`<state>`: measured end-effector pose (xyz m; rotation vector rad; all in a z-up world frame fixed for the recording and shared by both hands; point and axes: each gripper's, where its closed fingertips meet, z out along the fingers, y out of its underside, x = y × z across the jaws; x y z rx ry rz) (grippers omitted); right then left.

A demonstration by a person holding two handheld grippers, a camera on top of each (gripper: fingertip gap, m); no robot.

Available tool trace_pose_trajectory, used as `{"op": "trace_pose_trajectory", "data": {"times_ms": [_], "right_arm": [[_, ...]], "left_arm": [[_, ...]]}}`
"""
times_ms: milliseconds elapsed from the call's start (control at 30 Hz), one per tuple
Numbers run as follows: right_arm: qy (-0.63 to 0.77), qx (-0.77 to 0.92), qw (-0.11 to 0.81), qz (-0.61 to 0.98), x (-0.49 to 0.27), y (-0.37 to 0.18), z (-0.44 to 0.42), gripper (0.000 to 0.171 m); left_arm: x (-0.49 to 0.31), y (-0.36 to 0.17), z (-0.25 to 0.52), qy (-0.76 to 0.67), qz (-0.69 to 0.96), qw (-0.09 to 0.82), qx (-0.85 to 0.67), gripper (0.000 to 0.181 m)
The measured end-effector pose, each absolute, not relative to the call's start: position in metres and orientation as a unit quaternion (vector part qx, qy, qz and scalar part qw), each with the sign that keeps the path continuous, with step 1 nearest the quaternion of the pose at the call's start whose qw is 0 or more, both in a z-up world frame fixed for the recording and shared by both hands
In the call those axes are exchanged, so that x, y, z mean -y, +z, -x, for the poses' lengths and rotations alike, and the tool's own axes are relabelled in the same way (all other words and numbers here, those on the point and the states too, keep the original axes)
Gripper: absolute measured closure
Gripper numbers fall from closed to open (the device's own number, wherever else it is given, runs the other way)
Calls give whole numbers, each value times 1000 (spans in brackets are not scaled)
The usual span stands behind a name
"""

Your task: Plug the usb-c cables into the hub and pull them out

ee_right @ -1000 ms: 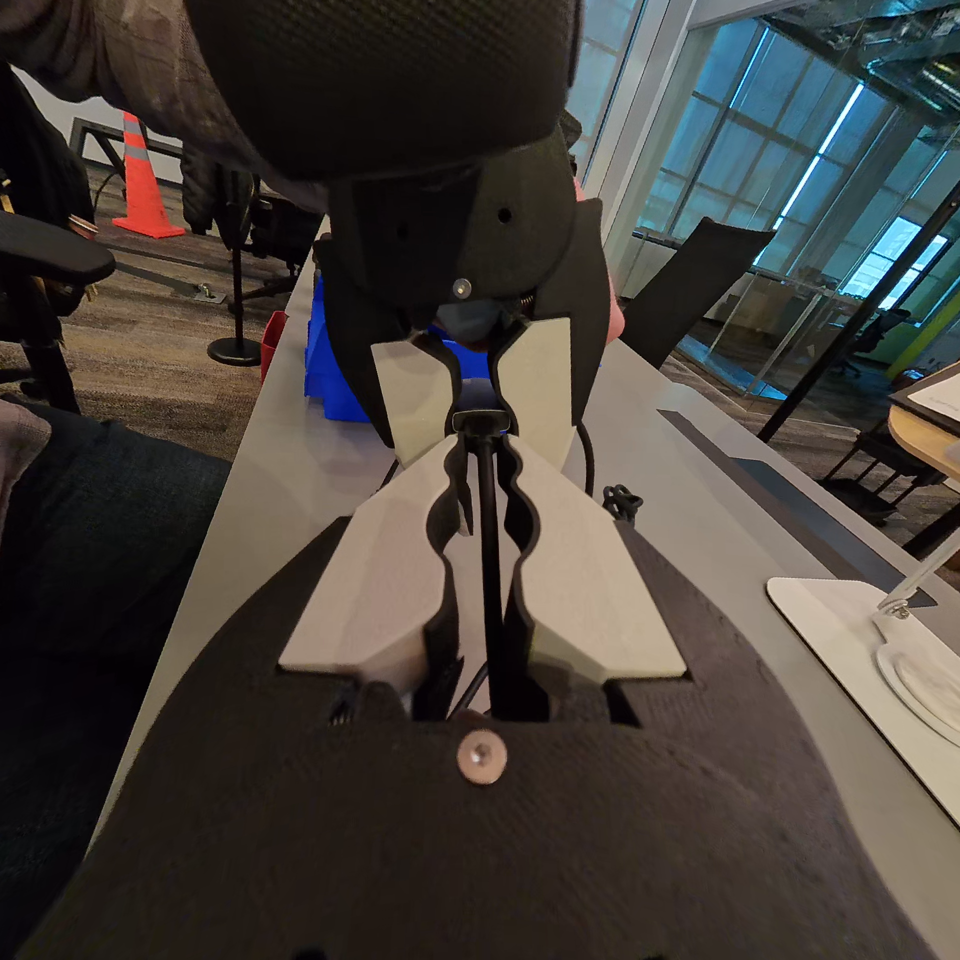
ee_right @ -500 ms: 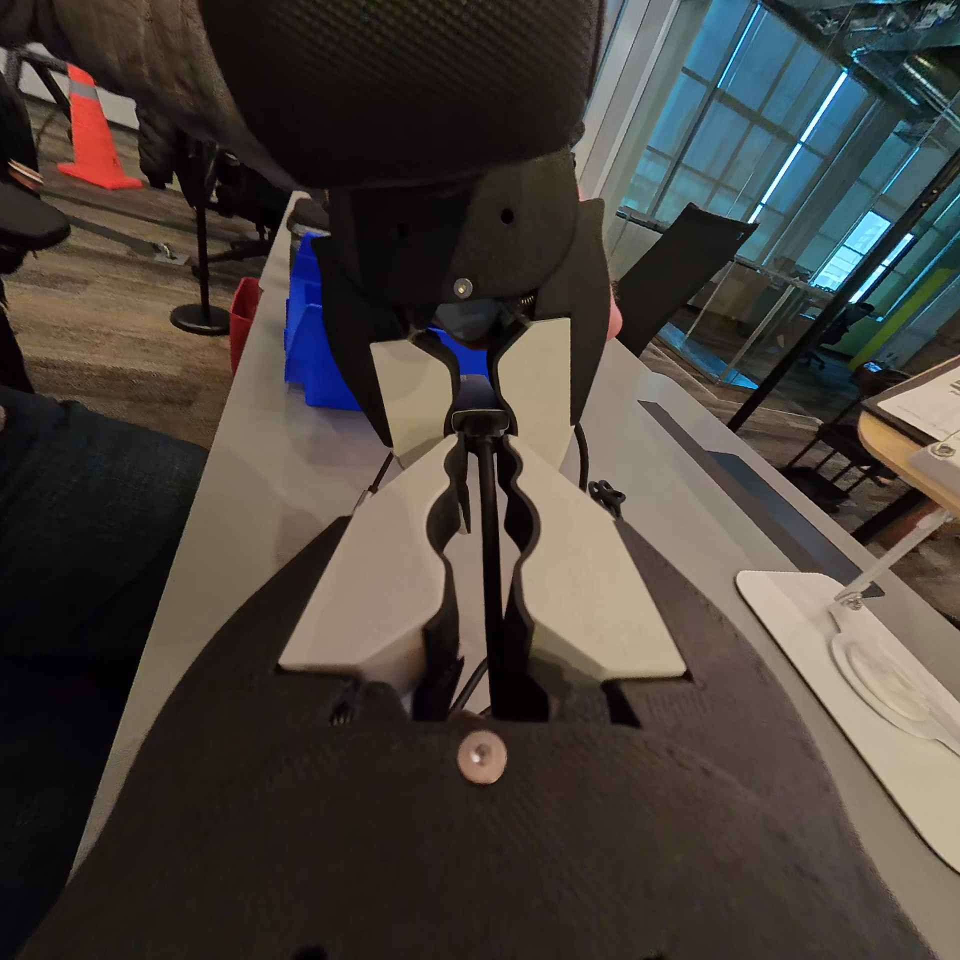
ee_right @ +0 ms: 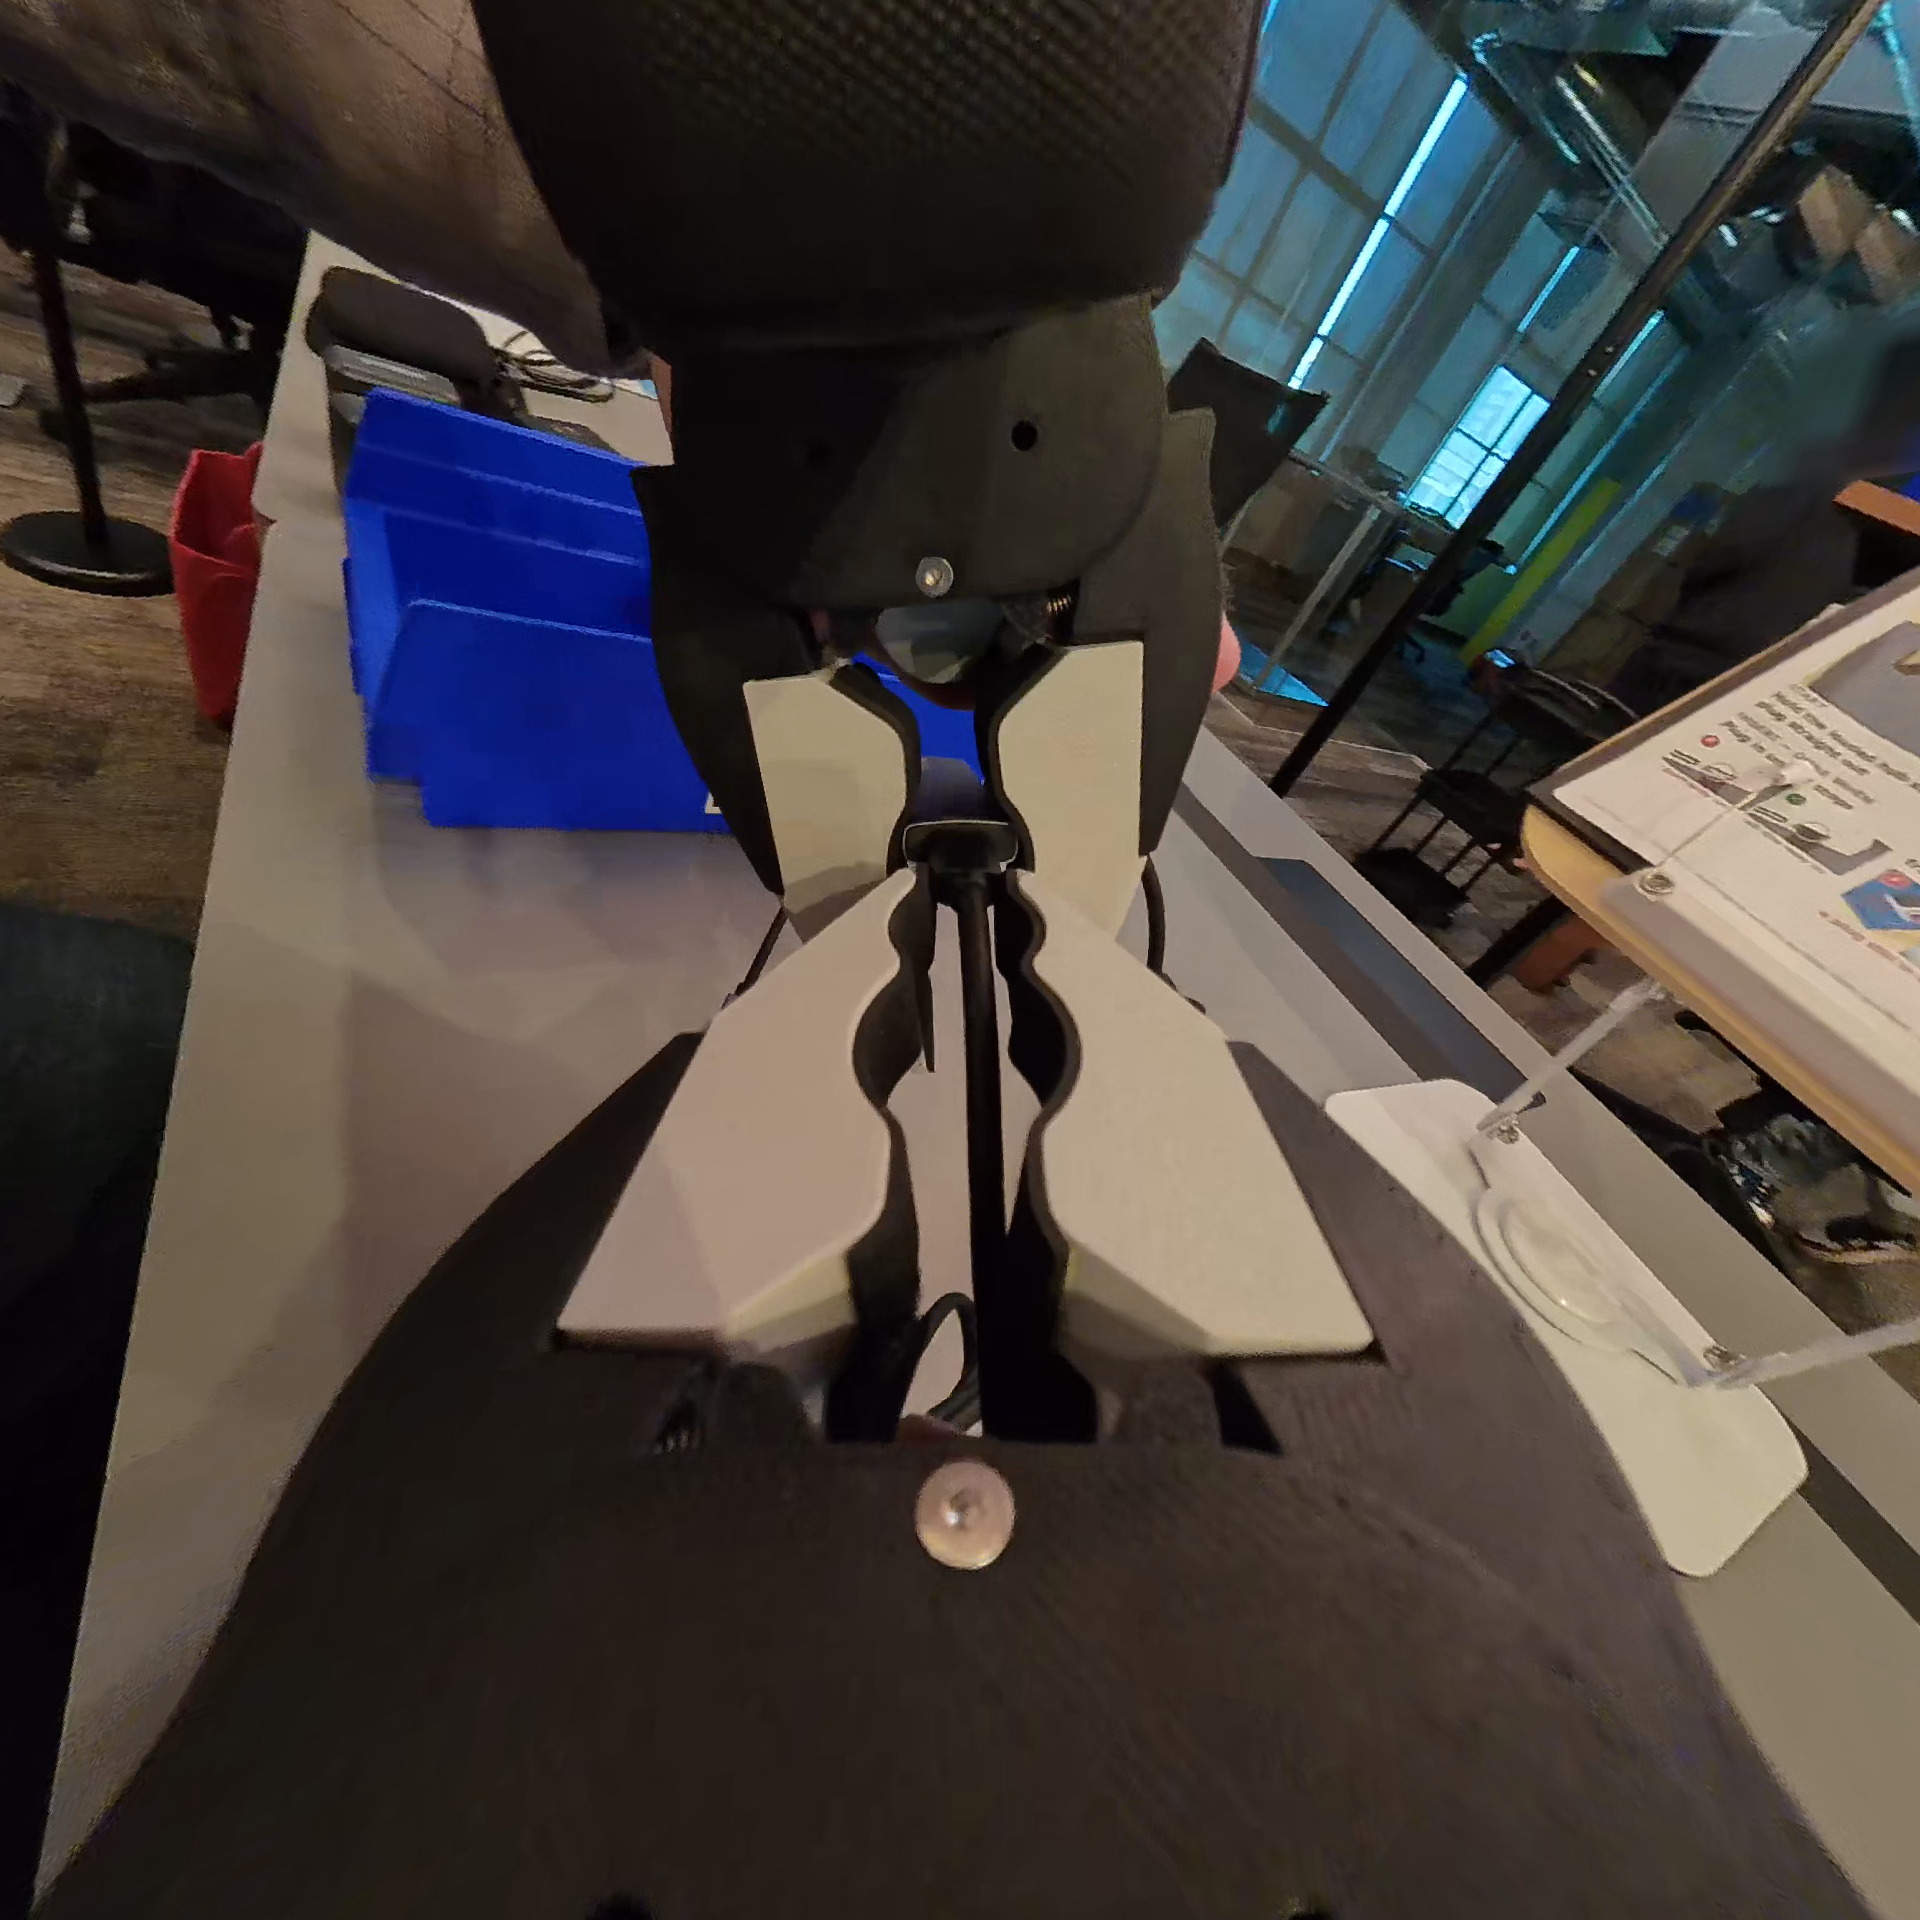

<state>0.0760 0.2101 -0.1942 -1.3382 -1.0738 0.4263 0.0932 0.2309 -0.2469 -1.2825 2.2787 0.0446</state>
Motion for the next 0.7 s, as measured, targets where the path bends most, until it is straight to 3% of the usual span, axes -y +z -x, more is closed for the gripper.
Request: {"op": "trace_pose_trajectory", "data": {"times_ms": [700], "right_arm": [[169,436,639,611,-222,-191,-71,163]], "left_arm": [[-242,-244,-90,4,453,262,-852,161]]}}
